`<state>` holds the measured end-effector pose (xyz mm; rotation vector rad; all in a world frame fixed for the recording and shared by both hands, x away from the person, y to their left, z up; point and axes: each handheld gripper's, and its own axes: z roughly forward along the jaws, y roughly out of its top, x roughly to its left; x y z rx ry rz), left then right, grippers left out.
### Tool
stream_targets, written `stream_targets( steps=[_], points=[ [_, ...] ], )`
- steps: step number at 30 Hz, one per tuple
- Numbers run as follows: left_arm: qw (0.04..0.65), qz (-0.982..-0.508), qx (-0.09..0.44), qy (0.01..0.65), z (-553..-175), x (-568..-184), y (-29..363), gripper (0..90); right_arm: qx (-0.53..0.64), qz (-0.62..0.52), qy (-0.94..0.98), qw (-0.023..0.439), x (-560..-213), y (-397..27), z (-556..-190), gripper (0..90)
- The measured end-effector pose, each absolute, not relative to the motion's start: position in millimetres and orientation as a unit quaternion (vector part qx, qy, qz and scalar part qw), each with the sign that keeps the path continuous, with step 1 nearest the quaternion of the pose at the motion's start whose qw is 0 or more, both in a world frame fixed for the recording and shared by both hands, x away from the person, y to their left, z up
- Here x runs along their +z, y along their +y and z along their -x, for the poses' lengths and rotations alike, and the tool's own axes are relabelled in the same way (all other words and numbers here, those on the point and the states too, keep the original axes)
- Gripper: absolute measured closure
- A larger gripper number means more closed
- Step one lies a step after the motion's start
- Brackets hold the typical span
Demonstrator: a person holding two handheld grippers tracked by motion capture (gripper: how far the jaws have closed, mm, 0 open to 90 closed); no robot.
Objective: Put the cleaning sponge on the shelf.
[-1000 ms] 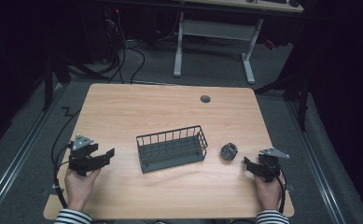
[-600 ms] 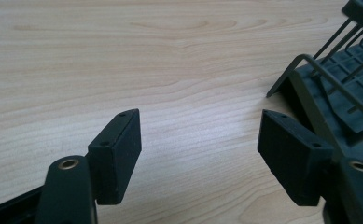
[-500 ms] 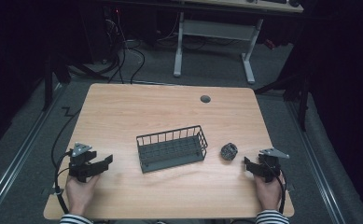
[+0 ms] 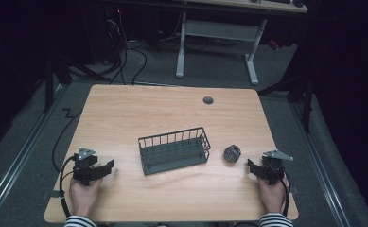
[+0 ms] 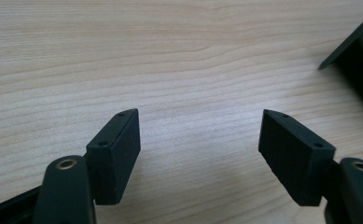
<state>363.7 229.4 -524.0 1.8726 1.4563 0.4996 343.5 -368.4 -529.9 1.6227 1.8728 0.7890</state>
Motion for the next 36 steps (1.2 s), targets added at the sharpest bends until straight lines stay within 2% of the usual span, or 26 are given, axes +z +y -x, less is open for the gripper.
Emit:
stream_targets(
  steps=[15,29,36],
  points=[
    [0.329,-0.730,0.237,0.550,-371.7,-536.9,223.9,29.9,0.293,-0.600,0.695,0.267,-529.9,-368.3,-343.7,33.8],
    [0.330,-0.731,0.236,0.549,-371.5,-537.3,223.7,27.9,0.292,-0.599,0.698,0.263,-529.6,-366.8,-342.3,31.8],
    [0.331,-0.731,0.234,0.549,-371.4,-537.2,223.9,27.6,0.297,-0.601,0.703,0.237,-522.1,-366.6,-334.9,32.3]
  ],
)
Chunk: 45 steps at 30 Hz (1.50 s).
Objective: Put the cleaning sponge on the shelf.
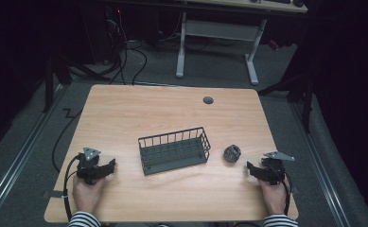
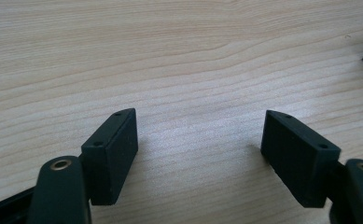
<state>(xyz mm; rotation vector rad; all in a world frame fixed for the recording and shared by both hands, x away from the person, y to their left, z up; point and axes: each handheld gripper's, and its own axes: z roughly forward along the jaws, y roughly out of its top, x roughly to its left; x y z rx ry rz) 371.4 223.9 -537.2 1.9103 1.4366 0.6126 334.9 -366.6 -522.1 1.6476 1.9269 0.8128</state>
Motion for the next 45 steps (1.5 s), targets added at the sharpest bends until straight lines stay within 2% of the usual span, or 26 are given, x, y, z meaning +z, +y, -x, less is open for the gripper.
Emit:
stream_targets(
  steps=[8,17,28,39,45],
  points=[
    [0.333,-0.729,0.234,0.550,-371.4,-537.2,224.3,27.3,0.325,-0.577,0.711,0.238,-503.0,-361.0,-317.9,30.9],
    [0.334,-0.729,0.232,0.551,-371.4,-537.2,224.5,26.8,0.346,-0.547,0.727,0.228,-489.3,-340.9,-310.0,25.4],
    [0.335,-0.728,0.232,0.552,-371.3,-537.2,224.8,27.0,0.334,-0.529,0.750,0.215,-485.8,-311.1,-339.2,22.0],
    [0.334,-0.728,0.232,0.551,-371.3,-537.2,224.6,26.7,0.317,-0.546,0.748,0.203,-497.1,-302.8,-369.8,20.2],
    [0.334,-0.729,0.232,0.550,-371.4,-537.2,224.5,26.2,0.315,-0.550,0.747,0.201,-506.3,-302.0,-377.2,27.9]
  ],
)
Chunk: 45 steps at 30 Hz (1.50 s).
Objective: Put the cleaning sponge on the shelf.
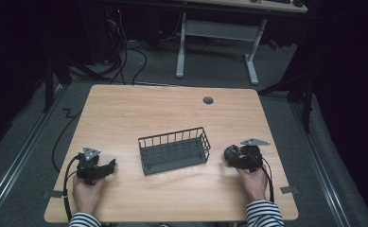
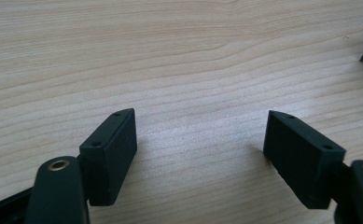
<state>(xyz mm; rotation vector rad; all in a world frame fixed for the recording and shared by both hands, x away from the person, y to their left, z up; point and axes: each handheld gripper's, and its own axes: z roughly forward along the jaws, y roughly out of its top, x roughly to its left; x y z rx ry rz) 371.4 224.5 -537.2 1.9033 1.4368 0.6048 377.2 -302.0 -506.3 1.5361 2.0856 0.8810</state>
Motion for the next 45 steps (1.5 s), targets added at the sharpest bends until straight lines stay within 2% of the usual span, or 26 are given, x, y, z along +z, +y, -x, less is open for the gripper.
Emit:
stream_targets(
  steps=[4,17,45],
  points=[
    [0.333,-0.730,0.232,0.550,-371.3,-537.2,224.4,26.5,0.314,-0.543,0.752,0.201,-508.9,-299.5,-377.8,34.4],
    [0.332,-0.732,0.231,0.548,-372.0,-537.2,224.0,25.7,0.309,-0.542,0.757,0.193,-507.0,-300.9,-376.1,41.6],
    [0.330,-0.733,0.234,0.548,-371.7,-537.4,222.3,25.4,0.368,-0.516,0.751,0.183,-468.5,-310.0,-357.0,42.4]
  ],
)
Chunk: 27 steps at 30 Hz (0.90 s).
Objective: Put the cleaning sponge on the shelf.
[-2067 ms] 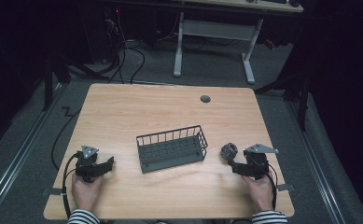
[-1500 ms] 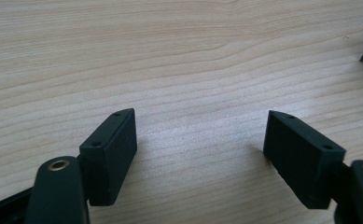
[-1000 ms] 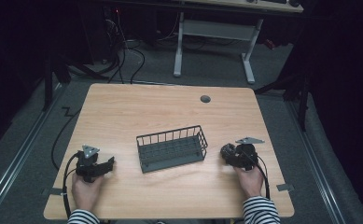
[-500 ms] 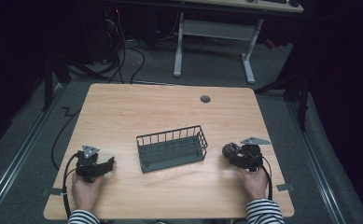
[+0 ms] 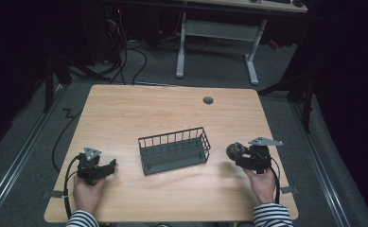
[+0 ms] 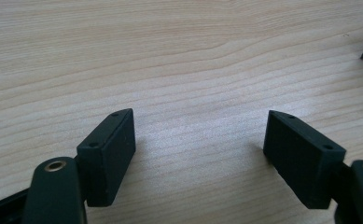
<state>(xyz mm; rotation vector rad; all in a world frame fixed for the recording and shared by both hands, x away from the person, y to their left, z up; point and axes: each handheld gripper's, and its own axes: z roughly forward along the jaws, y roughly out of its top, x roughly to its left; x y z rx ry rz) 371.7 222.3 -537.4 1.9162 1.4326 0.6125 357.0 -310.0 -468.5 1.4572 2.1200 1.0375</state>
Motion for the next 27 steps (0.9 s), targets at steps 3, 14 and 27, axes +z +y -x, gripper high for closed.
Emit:
stream_targets(
  steps=[3,14,27],
  points=[
    [0.329,-0.734,0.233,0.547,-371.7,-537.3,222.2,25.4,0.370,-0.515,0.752,0.182,-465.8,-307.7,-356.6,42.4],
    [0.330,-0.733,0.233,0.547,-371.8,-537.3,222.0,25.2,0.385,-0.492,0.760,0.181,-449.5,-300.1,-356.4,42.1],
    [0.330,-0.732,0.234,0.548,-372.0,-537.3,222.3,25.3,0.407,-0.460,0.763,0.200,-416.2,-282.4,-356.7,41.8]
  ],
)
